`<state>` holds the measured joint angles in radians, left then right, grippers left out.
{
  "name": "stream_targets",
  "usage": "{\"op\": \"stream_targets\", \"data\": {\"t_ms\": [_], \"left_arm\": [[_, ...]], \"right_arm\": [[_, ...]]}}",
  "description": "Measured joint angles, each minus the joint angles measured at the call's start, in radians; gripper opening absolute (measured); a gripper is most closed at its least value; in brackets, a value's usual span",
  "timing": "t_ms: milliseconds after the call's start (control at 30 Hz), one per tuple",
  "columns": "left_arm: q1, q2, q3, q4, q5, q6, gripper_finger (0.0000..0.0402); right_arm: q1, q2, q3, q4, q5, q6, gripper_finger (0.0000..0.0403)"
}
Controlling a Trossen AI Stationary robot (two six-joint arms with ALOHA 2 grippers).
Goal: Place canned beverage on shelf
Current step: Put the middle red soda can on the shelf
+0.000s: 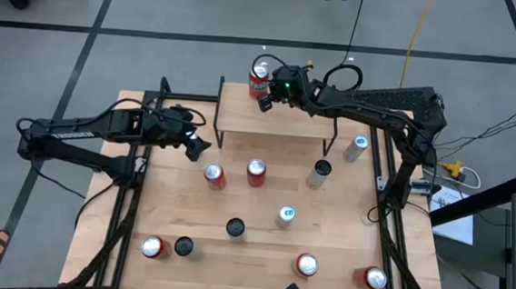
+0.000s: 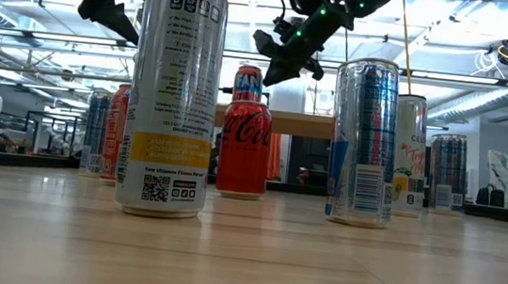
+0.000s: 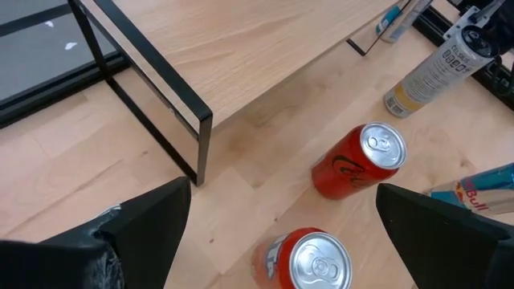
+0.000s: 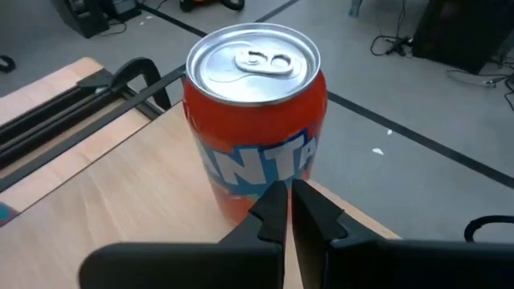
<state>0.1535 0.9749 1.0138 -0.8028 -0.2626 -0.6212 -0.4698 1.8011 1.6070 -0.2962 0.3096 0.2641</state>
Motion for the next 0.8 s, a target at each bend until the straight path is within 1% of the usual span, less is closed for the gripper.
{"op": "stream_targets", "data": {"t_ms": [233,333,500,700,800], "left_arm": [[0.000,0.000,0.000,0.000,0.000,0.001,0.0400],[0.000,0.000,0.000,0.000,0.000,0.001,0.0400],[0.000,0.000,0.000,0.000,0.000,0.001,0.0400],[0.000,0.000,0.000,0.000,0.000,0.006,0.0400],[0.000,0.000,0.000,0.000,0.000,0.006,0.0400]], "right_arm": [[0.006,0.000,0.000,0.000,-0.003,0.019,0.0000],[0.007,0.000,0.000,0.006,-0.027,0.019,0.0000],[0.009,0.000,0.000,0.042,-0.027,0.019,0.0000],[0.011,0.000,0.000,0.039,-0.027,0.019,0.0000],[0.012,0.000,0.000,0.032,-0.008,0.019,0.0000]]}}
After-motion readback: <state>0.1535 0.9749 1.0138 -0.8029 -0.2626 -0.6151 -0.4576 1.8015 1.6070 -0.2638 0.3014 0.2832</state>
